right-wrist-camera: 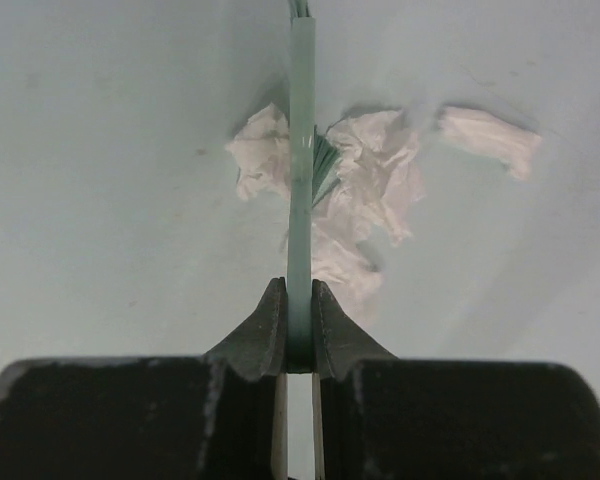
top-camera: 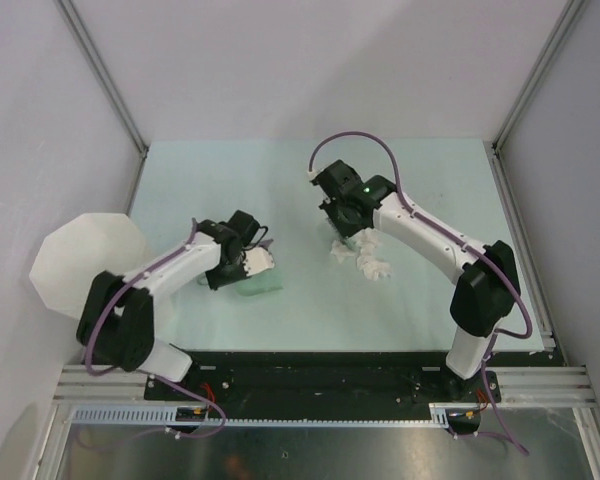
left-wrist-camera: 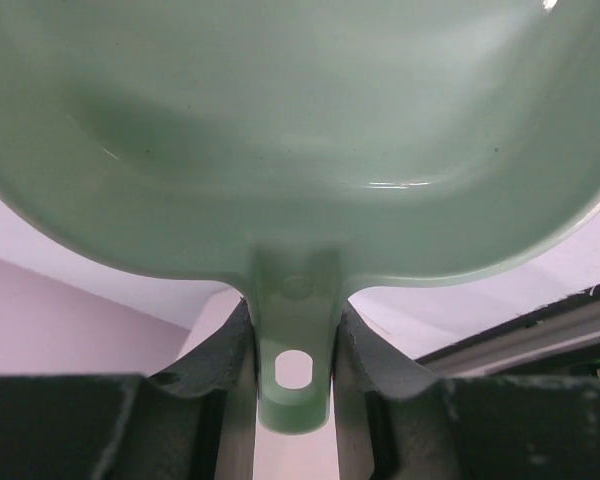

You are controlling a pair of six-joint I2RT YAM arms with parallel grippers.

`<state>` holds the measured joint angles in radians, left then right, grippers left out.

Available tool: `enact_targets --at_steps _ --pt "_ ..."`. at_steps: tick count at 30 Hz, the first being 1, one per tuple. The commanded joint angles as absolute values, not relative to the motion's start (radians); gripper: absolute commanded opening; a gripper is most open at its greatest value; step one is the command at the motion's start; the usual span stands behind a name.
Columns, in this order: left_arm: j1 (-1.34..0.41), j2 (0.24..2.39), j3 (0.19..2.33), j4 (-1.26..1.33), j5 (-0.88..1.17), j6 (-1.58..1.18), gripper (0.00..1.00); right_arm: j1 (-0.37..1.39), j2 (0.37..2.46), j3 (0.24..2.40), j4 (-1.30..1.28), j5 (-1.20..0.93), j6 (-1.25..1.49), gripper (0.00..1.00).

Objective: Sweep away the paper scraps from the table

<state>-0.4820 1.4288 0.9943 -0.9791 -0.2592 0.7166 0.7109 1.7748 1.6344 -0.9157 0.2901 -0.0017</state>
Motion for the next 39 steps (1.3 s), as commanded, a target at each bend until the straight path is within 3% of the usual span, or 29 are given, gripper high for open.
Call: enact_targets --at_steps 1,5,18,27,30,33,39 --pt "-0.486 1.518 0.962 -0.982 -0.270 0.741 0.00 0.730 1.767 1.680 -0.901 0.096 0.031 0.00" --pt "-0.486 1.578 0.976 -0.982 -0.241 0.739 0.00 0.729 1.706 1.641 -0.822 -0.141 0.069 0.00" --pt "-0.552 1.620 0.988 -1.002 -0.190 0.749 0.00 0.733 1.511 1.586 -0.908 0.115 0.090 0.00" --pt "-0.584 1.626 0.996 -1.014 -0.150 0.744 0.00 0.557 1.546 1.437 -0.755 -0.161 -0.026 0.00" --pt "-0.591 1.637 1.003 -1.014 -0.150 0.739 0.00 0.465 1.604 1.440 -0.741 -0.114 -0.014 0.00" --pt "-0.604 1.646 1.009 -1.015 -0.149 0.729 0.00 0.381 1.611 1.443 -0.767 0.065 -0.018 0.00" --pt "-0.632 1.675 1.052 -1.022 -0.146 0.721 0.00 0.360 1.531 1.488 -0.810 0.083 -0.052 0.00"
